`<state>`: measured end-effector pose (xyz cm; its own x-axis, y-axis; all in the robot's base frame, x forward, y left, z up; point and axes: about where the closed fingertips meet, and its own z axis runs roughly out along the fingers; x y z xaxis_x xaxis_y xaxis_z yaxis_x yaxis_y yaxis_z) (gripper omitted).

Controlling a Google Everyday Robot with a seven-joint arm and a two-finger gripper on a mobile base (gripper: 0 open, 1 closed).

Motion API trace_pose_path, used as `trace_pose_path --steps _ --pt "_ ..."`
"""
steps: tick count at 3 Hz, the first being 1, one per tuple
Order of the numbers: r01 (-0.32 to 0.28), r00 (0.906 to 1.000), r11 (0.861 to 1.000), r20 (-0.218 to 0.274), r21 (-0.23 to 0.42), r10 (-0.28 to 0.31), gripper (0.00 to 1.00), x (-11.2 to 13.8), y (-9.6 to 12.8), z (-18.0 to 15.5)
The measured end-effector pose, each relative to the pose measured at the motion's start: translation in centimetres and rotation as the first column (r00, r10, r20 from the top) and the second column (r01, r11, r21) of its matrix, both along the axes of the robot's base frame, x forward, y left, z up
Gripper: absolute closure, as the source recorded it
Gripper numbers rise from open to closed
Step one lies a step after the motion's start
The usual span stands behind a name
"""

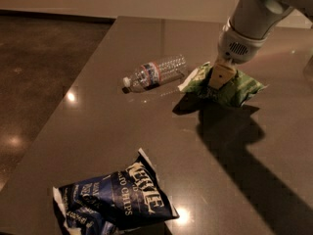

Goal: Move green jalapeno chip bag near water bottle

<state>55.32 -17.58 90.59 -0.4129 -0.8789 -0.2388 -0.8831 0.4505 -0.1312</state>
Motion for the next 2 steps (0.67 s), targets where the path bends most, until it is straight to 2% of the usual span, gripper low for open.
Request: trace_pose_path --steps 1,2 --pt "0.013 0.9999 1.0 0.008 0.009 -0.013 1.0 2.2 0.7 0.1" --pt "0.051 0.9987 0.999 0.0 -0.011 -0.051 0.82 3.5 1.0 -0.7"
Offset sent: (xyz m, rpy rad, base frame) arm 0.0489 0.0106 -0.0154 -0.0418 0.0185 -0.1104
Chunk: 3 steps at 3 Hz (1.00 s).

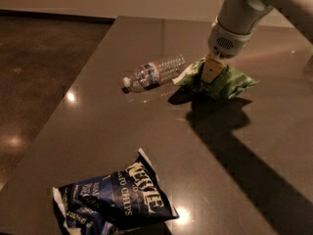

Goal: Move green jalapeno chip bag near water bottle

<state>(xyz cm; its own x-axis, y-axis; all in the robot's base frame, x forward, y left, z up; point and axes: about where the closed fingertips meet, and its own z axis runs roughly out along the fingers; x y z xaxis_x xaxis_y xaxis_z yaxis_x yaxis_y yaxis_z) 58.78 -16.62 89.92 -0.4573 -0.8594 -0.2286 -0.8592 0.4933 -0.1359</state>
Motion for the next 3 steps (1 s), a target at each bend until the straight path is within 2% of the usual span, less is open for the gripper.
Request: trace_pose_path --steps 1,3 --pt "0.042 0.9991 0.999 -0.004 -0.01 -0.042 0.58 0.78 0.25 -0.78" --pt "0.1 0.995 0.995 -0.007 0.012 -0.099 0.12 1.57 0.55 -1.52"
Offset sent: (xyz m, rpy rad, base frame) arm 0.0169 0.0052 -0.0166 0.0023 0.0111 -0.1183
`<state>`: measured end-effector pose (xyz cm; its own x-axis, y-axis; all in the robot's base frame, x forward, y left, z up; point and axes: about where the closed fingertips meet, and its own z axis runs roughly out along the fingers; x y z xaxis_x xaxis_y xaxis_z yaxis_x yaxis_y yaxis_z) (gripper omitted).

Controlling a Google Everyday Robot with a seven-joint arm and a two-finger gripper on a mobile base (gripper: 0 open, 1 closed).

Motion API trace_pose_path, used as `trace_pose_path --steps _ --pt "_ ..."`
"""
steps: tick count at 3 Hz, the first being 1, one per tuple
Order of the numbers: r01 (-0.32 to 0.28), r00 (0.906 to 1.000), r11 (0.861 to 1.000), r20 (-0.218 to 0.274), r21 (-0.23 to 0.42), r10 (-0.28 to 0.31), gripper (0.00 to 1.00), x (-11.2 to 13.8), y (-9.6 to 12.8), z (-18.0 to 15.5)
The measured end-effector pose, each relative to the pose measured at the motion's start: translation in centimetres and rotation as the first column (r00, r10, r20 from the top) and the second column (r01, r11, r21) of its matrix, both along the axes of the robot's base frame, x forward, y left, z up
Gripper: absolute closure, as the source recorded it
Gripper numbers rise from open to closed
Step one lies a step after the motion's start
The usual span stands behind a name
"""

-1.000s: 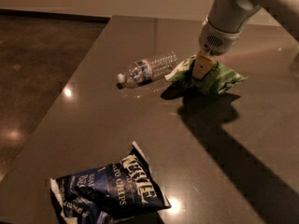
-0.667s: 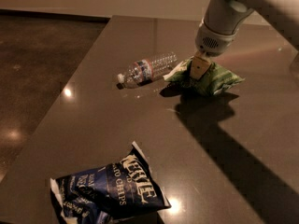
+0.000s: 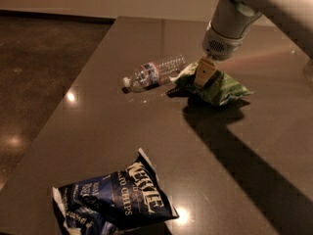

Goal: Move green jalapeno chip bag near water bottle

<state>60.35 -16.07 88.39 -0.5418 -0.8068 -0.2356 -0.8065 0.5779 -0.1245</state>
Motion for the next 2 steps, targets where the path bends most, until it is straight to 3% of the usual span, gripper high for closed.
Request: trace_pose_path --steps 1,2 --pt "-0.001 1.0 1.0 0.0 0.0 0.001 0.0 0.05 0.07 -0.13" --pt "-0.001 1.0 1.0 0.0 0.0 0.001 0.0 0.05 0.08 -0.13"
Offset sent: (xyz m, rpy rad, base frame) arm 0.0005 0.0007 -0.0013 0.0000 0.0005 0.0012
